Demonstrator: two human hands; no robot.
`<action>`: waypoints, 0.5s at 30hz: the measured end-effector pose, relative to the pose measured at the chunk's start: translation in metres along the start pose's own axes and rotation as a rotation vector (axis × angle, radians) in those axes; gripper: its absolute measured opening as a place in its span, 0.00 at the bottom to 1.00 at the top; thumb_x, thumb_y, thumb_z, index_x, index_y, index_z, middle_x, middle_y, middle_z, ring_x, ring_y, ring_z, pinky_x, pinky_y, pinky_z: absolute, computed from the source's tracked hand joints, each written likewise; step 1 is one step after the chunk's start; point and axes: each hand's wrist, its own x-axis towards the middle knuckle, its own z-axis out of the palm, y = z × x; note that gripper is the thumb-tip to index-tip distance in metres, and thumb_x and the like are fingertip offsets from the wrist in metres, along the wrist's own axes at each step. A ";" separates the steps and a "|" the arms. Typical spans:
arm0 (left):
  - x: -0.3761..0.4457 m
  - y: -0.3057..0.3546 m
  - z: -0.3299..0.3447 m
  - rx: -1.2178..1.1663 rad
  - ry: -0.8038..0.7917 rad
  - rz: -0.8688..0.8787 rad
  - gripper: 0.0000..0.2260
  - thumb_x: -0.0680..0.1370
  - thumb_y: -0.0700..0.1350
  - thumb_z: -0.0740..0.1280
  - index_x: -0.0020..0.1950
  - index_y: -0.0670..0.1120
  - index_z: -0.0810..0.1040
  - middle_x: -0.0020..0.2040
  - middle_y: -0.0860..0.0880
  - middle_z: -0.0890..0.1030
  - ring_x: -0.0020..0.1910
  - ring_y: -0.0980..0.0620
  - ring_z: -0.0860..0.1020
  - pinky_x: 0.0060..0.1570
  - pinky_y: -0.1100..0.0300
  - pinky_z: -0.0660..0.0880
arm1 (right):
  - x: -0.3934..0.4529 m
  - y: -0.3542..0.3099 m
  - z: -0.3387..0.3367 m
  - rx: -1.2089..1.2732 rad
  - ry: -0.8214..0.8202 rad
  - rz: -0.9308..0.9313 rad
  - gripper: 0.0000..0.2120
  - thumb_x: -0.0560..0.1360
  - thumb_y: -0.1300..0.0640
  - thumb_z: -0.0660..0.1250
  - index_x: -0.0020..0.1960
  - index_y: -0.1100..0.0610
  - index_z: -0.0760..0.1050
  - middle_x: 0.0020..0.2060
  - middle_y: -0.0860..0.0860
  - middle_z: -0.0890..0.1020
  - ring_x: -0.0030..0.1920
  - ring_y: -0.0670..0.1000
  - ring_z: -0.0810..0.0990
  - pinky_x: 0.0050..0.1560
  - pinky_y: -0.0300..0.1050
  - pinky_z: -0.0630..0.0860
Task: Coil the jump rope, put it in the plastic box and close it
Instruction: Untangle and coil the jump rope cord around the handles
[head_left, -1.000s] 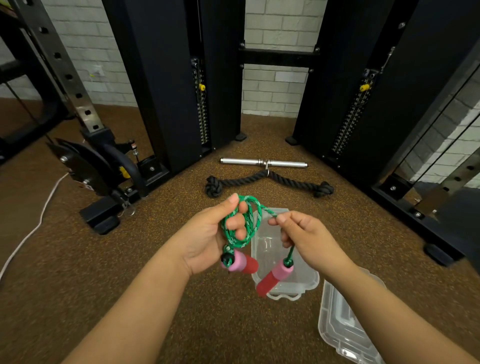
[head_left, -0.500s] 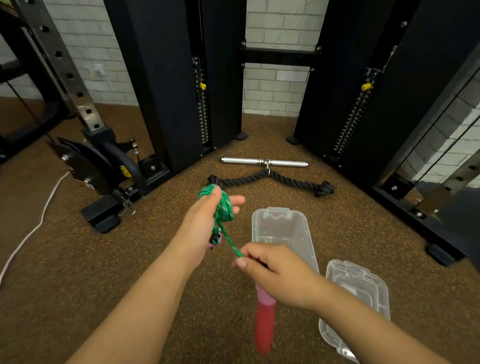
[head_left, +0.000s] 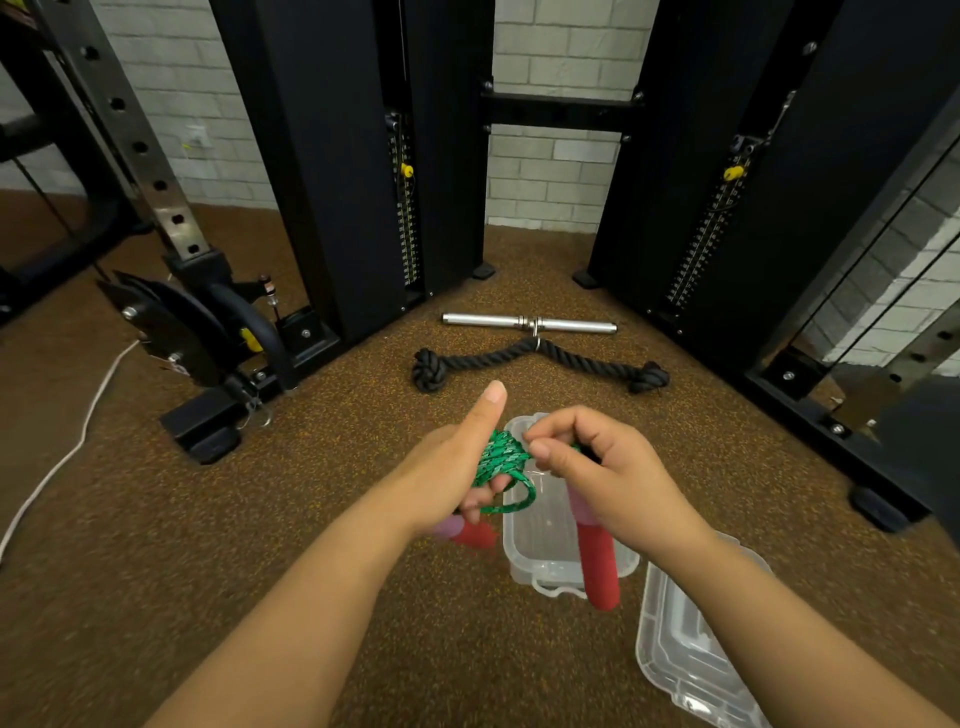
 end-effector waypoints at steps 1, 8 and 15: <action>0.002 -0.001 0.000 -0.060 -0.027 -0.013 0.35 0.68 0.77 0.44 0.31 0.48 0.71 0.21 0.52 0.65 0.20 0.53 0.67 0.33 0.55 0.68 | 0.000 0.000 0.002 0.046 -0.002 0.012 0.06 0.75 0.60 0.66 0.48 0.52 0.79 0.38 0.44 0.80 0.38 0.38 0.77 0.42 0.32 0.74; 0.010 0.001 0.007 -0.465 -0.105 -0.054 0.33 0.71 0.73 0.48 0.22 0.48 0.69 0.18 0.52 0.62 0.17 0.55 0.59 0.22 0.62 0.63 | -0.006 0.005 0.022 0.044 -0.078 0.057 0.18 0.79 0.46 0.55 0.66 0.46 0.72 0.59 0.48 0.77 0.63 0.40 0.73 0.63 0.33 0.68; 0.015 -0.011 0.006 -0.589 -0.280 -0.102 0.29 0.65 0.71 0.67 0.26 0.46 0.68 0.19 0.51 0.65 0.22 0.53 0.64 0.35 0.59 0.65 | -0.003 0.003 0.018 0.312 -0.303 0.275 0.19 0.69 0.59 0.74 0.57 0.58 0.75 0.53 0.60 0.84 0.53 0.51 0.83 0.61 0.50 0.77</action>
